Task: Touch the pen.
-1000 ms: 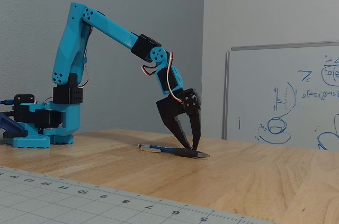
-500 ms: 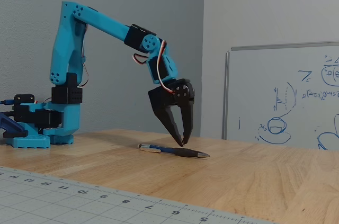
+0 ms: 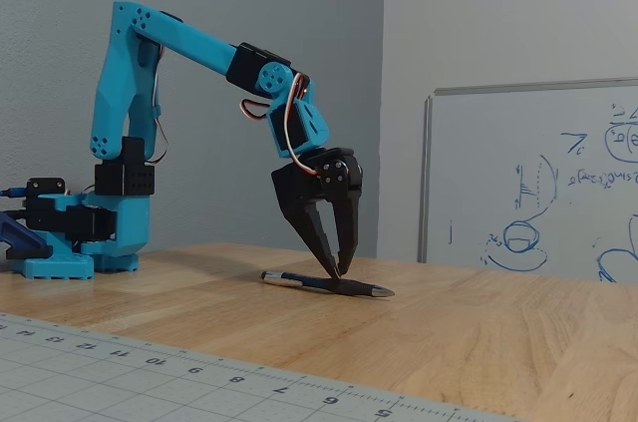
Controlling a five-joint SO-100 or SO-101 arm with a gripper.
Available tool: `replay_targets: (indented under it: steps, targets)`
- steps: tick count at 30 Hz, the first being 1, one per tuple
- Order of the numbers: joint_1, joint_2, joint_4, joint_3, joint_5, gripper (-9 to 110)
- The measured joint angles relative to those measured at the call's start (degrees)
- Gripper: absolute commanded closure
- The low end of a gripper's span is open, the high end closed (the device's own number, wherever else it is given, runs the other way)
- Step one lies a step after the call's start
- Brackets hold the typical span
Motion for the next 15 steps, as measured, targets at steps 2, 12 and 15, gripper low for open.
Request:
replay_targets:
  steps: [2,12,15]
  targets:
    - [0.0,0.0,0.0,0.0,0.0,101]
    - [-2.5,0.0,0.5,0.0,0.0,101]
    - [-2.5,0.0,0.5,0.0,0.0,101]
